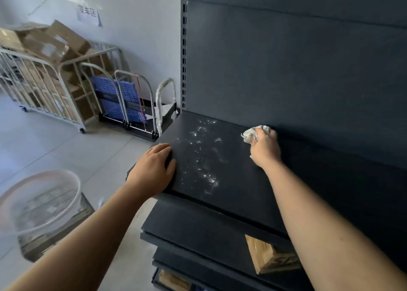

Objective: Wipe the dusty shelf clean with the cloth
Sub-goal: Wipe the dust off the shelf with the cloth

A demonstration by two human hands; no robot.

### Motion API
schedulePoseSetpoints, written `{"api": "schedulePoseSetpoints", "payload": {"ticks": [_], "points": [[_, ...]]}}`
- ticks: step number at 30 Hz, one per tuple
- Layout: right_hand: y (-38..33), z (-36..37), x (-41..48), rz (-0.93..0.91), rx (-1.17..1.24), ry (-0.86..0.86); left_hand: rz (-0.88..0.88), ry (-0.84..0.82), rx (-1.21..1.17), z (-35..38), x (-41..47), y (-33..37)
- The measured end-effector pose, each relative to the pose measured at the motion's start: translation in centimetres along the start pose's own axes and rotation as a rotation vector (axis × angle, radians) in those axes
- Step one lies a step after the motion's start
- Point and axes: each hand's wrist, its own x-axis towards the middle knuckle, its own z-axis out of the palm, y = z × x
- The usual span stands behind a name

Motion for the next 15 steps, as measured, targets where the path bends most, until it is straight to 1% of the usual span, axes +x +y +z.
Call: {"api": "schedulePoseSetpoints", "payload": {"ticks": [3,6,7,8,11,13,15], "points": [[-4.5,3.0,-0.7,-0.177,0.058,-0.116,-0.042,0.016,-0.004,-0.2,-0.2,0.0],[-7.2,4.4,-1.5,-0.299,0.246,-0.284,-0.112,0.056,0.01,-0.5,-0.6,-0.2],[-7.3,4.3,-1.1,-0.307,0.313,-0.285,-0.135,0.065,0.009,-0.6,-0.7,-0.3],[-7.0,4.0,-0.4,-0.288,0.348,-0.24,-0.147,0.07,0.004,-0.7,-0.8,-0.4],[-4.4,3.0,2.6,-0.181,0.28,-0.067,-0.134,0.061,-0.002,-0.7,-0.7,-0.6],[-3.8,3.0,3.9,-0.143,0.212,-0.084,-0.131,0.061,-0.006,-0.6,-0.6,-0.7],[-4.8,3.9,4.3,-0.169,0.159,-0.151,-0.128,0.067,-0.007,-0.6,-0.6,-0.9]]}}
